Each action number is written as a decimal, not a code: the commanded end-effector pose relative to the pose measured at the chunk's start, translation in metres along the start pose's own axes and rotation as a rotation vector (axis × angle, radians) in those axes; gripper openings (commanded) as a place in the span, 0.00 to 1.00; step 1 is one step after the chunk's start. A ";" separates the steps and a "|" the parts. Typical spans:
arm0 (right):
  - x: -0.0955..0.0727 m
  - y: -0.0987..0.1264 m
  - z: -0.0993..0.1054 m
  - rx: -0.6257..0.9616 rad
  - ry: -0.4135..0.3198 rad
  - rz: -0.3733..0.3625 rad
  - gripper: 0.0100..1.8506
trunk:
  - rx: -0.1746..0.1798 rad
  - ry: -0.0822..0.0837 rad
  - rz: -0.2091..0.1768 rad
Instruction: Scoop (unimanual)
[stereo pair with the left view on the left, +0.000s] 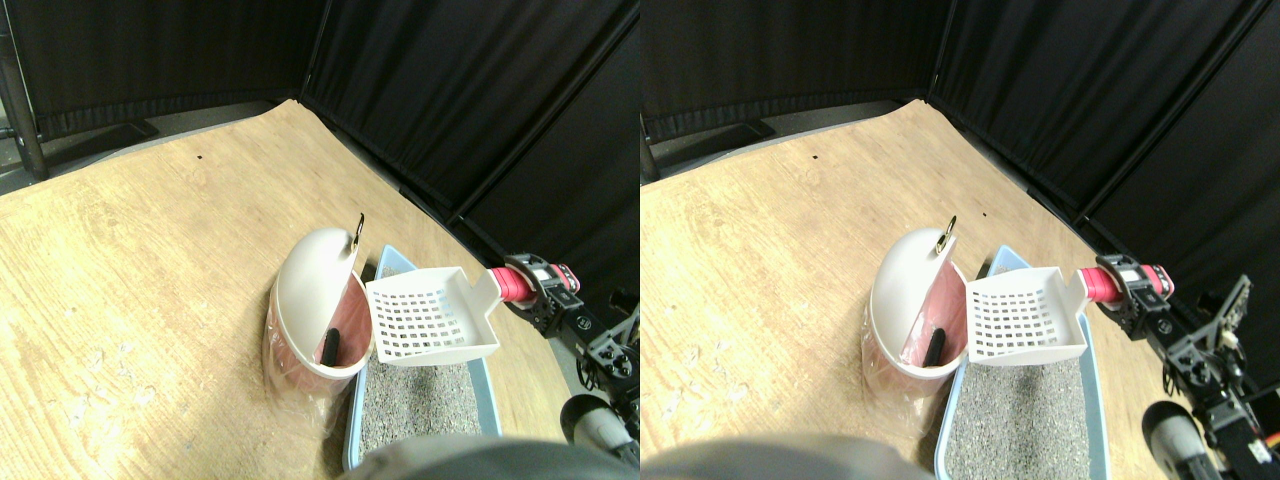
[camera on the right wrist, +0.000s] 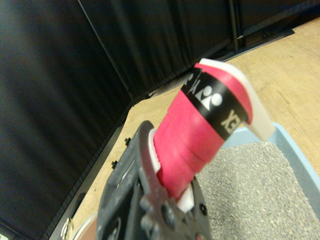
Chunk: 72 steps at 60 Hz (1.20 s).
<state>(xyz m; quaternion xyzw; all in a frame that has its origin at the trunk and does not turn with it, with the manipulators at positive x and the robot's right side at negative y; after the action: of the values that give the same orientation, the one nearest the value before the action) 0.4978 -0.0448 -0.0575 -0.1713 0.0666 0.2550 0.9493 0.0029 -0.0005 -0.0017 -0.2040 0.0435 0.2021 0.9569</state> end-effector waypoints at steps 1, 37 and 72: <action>-0.006 -0.015 -0.007 0.080 -0.066 -0.075 0.03 | 0.016 -0.027 -0.029; -0.046 -0.075 -0.083 0.365 -0.149 -0.252 0.03 | 0.167 0.007 -0.176; -0.064 -0.093 -0.143 0.475 -0.075 -0.404 0.03 | 0.231 0.041 -0.241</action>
<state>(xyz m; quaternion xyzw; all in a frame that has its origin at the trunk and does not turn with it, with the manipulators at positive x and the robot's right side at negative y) 0.4818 -0.2037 -0.1554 0.0460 0.0844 0.0346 0.9948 0.0028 -0.0055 -0.0074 -0.0907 0.0691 0.0743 0.9907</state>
